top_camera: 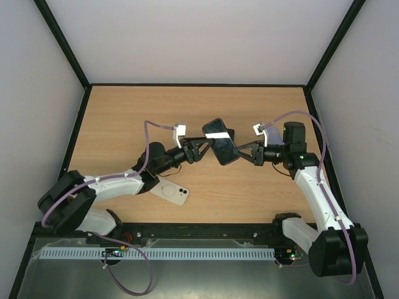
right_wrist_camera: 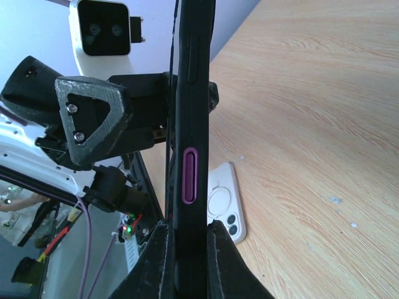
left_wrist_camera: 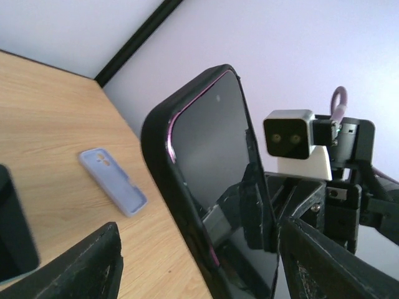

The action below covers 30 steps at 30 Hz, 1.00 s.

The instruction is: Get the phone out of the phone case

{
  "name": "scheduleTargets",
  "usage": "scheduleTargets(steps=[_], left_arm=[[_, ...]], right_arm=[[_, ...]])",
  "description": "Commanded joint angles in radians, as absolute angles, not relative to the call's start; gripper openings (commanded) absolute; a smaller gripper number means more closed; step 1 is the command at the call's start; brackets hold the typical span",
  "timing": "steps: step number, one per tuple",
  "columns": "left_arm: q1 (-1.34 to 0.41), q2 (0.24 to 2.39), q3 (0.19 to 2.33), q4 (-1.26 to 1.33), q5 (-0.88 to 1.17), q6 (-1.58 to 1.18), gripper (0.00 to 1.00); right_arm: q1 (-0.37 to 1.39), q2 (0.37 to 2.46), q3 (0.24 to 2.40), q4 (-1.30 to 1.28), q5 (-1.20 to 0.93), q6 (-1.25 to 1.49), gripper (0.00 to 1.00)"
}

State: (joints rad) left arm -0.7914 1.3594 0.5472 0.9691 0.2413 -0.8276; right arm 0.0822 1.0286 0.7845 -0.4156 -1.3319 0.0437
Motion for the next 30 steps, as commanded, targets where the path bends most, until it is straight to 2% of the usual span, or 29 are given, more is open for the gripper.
scheduleTargets(steps=[1, 12, 17, 22, 24, 26, 28, 30], left_arm=[[-0.803, 1.423, 0.613, 1.149, 0.314, -0.88, 0.65], [-0.81, 1.512, 0.674, 1.28, 0.46, -0.943, 0.25], [-0.81, 1.539, 0.715, 1.28, 0.537, -0.968, 0.15], [-0.801, 1.527, 0.727, 1.279, 0.603, -0.959, 0.06], [-0.786, 1.509, 0.719, 1.276, 0.635, -0.965, 0.04], [-0.765, 1.476, 0.707, 1.261, 0.663, -0.972, 0.03], [-0.743, 1.447, 0.703, 1.234, 0.706, -0.972, 0.02], [-0.726, 1.42, 0.702, 1.205, 0.755, -0.965, 0.02]], right_arm=[[0.08, 0.959, 0.746, -0.223, -1.413, 0.198, 0.02], [0.08, 0.907, 0.674, -0.158, -1.389, 0.239, 0.02], [0.08, 0.893, 0.676, -0.201, -1.391, 0.195, 0.02], [0.08, 0.883, 0.72, -0.407, -1.374, -0.006, 0.03], [0.08, 0.884, 0.771, -0.544, -1.337, -0.147, 0.11], [0.08, 0.885, 0.823, -0.65, -1.298, -0.258, 0.24], [0.08, 0.874, 0.828, -0.648, -1.319, -0.262, 0.4], [0.08, 0.858, 0.832, -0.641, -1.315, -0.272, 0.51]])
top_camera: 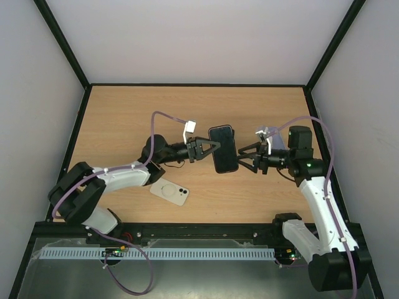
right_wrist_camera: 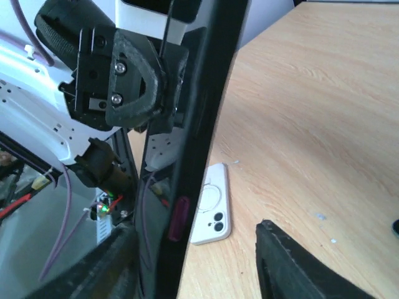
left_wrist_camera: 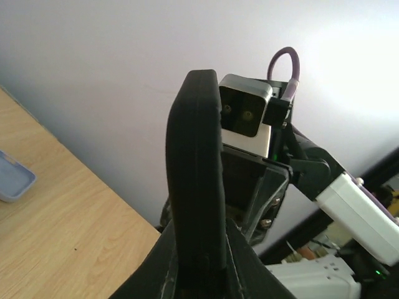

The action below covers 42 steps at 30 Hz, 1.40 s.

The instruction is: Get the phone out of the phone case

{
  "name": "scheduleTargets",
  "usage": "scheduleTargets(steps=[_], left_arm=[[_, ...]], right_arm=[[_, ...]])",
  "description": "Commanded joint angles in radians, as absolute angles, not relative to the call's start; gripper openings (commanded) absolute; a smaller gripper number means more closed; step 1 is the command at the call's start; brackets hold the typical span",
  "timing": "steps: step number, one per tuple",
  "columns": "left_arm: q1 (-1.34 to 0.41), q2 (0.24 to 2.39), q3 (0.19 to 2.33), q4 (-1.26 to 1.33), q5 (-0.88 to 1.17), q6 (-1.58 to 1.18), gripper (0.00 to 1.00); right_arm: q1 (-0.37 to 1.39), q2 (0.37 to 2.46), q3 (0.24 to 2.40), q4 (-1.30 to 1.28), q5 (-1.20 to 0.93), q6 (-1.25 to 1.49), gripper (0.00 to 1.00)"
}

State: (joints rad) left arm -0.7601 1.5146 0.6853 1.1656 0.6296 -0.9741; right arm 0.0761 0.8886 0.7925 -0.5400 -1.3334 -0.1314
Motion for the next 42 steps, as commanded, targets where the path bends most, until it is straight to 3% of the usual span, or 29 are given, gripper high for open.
scheduleTargets(steps=[1, 6, 12, 19, 26, 31, 42], left_arm=[[-0.721, 1.408, 0.703, 1.19, 0.779, -0.961, 0.02], [-0.715, 1.34, 0.731, 1.067, 0.864, -0.906, 0.02], [-0.716, 1.296, 0.764, 0.95, 0.871, -0.838, 0.02], [-0.721, 1.327, 0.77, 1.023, 0.89, -0.89, 0.02], [-0.723, 1.319, 0.769, 1.024, 0.873, -0.89, 0.03], [-0.724, 1.328, 0.779, 1.03, 0.893, -0.902, 0.02], [-0.741, 1.322, 0.766, 1.088, 0.934, -0.999, 0.02]], right_arm=[[0.08, 0.848, 0.831, -0.623, -1.314, -0.266, 0.54], [0.1, 0.839, 0.882, -0.724, -1.225, -0.452, 0.64], [0.266, 0.942, 1.004, -1.109, -1.162, -0.827, 0.62], [0.387, 0.947, 1.002, -1.036, -1.189, -0.755, 0.53], [0.423, 0.905, 0.972, -0.958, -1.191, -0.699, 0.53], [0.428, 0.903, 0.975, -0.984, -1.197, -0.722, 0.3], [0.43, 0.904, 0.989, -0.96, -1.152, -0.758, 0.12]])
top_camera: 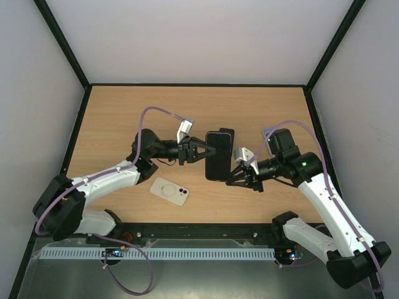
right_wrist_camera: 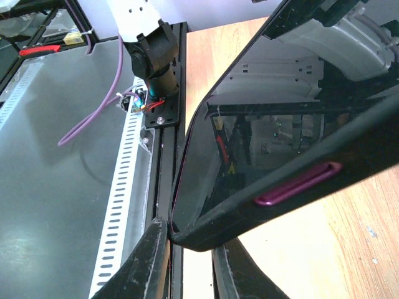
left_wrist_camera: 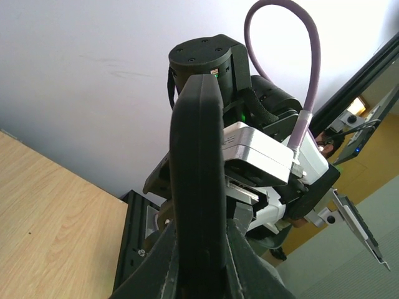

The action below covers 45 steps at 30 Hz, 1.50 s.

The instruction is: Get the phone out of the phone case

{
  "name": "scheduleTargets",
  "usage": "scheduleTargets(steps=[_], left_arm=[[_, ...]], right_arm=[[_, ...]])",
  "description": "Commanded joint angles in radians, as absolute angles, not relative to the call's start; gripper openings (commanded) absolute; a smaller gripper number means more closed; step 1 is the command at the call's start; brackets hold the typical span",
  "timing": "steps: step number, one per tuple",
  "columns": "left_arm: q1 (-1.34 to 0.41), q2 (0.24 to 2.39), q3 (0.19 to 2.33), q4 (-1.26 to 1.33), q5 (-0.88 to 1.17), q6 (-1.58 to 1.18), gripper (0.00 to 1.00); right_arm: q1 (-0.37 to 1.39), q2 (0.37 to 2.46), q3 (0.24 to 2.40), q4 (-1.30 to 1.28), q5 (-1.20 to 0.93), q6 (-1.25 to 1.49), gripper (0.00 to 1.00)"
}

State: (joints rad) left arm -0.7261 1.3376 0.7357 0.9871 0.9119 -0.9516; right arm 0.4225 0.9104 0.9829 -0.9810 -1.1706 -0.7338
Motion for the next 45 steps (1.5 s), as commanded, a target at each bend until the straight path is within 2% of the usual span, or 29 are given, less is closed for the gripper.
scheduleTargets(steps=[1, 10, 13, 20, 26, 32, 37, 45], left_arm=[[-0.745, 1.319, 0.764, 1.092, 0.937, -1.005, 0.02], [-0.803, 1.333, 0.8, 1.14, 1.002, -1.075, 0.02], [-0.808, 1.335, 0.794, 1.194, 1.007, -1.129, 0.02], [-0.808, 1.376, 0.81, 1.341, 1.045, -1.278, 0.03], [-0.808, 1.406, 0.81, 1.478, 1.076, -1.383, 0.02], [-0.808, 1.401, 0.804, 1.481, 1.089, -1.4, 0.03], [-0.808, 1.382, 0.796, 1.409, 1.09, -1.352, 0.02], [-0.808, 1.385, 0.765, 1.334, 1.083, -1.279, 0.02]], right_arm=[[0.43, 0.907, 0.989, -0.956, -1.15, -0.758, 0.11], [0.43, 0.934, 1.031, -0.931, -1.066, -0.796, 0.07], [0.43, 0.922, 1.014, -0.837, -1.028, -0.708, 0.05], [0.43, 0.832, 0.961, -0.593, -0.797, -0.564, 0.03], [0.43, 0.86, 0.979, -0.633, -0.77, -0.645, 0.04], [0.43, 0.864, 0.964, -0.655, -0.777, -0.72, 0.05], [0.428, 0.859, 0.979, -0.567, -0.802, -0.534, 0.02], [0.428, 0.835, 1.049, -0.432, -0.84, -0.168, 0.09]])
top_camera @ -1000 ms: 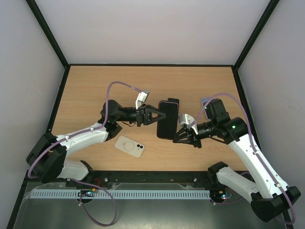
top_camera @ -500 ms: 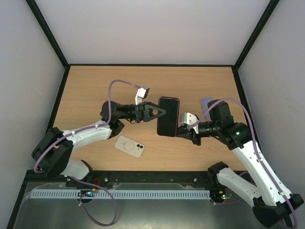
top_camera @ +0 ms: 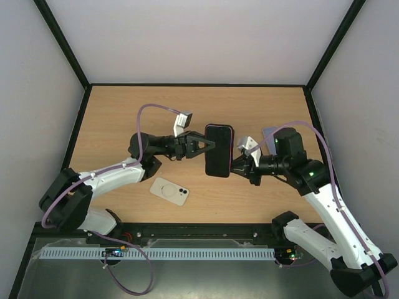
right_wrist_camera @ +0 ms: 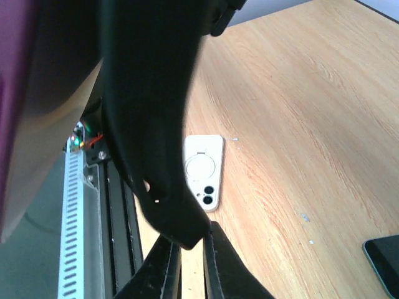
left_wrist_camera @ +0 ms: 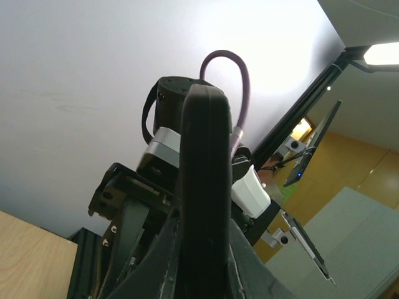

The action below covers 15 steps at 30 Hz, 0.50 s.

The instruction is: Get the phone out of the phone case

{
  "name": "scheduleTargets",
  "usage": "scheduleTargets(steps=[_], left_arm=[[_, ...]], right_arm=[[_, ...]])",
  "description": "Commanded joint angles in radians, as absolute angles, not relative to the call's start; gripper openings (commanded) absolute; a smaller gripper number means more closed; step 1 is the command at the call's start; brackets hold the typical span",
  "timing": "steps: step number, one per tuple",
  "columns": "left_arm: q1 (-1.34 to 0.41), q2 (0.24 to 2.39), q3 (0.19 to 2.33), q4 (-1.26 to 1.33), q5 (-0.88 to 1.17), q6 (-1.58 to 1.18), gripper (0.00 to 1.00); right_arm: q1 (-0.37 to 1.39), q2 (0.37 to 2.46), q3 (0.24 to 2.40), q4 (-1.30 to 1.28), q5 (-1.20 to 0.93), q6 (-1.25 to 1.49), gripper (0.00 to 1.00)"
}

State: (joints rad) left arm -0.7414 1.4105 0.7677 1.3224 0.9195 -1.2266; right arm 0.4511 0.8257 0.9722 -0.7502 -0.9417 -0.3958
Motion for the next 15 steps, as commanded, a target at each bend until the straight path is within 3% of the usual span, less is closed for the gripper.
scheduleTargets(steps=[1, 8, 13, 15], left_arm=[[-0.808, 1.387, 0.763, 1.312, 1.084, -1.267, 0.03], [-0.808, 1.407, 0.751, 1.232, 1.074, -1.192, 0.02], [-0.806, 1.428, 0.738, 1.227, 1.071, -1.182, 0.03], [-0.802, 1.439, 0.734, 1.224, 1.063, -1.18, 0.03]], right_arm=[[0.427, 0.836, 1.059, -0.434, -0.838, -0.145, 0.1], [0.415, 0.83, 1.109, -0.433, -0.907, -0.012, 0.42], [0.391, 0.848, 1.139, -0.425, -0.959, 0.066, 0.44], [0.383, 0.862, 1.138, -0.419, -1.004, 0.1, 0.37]])
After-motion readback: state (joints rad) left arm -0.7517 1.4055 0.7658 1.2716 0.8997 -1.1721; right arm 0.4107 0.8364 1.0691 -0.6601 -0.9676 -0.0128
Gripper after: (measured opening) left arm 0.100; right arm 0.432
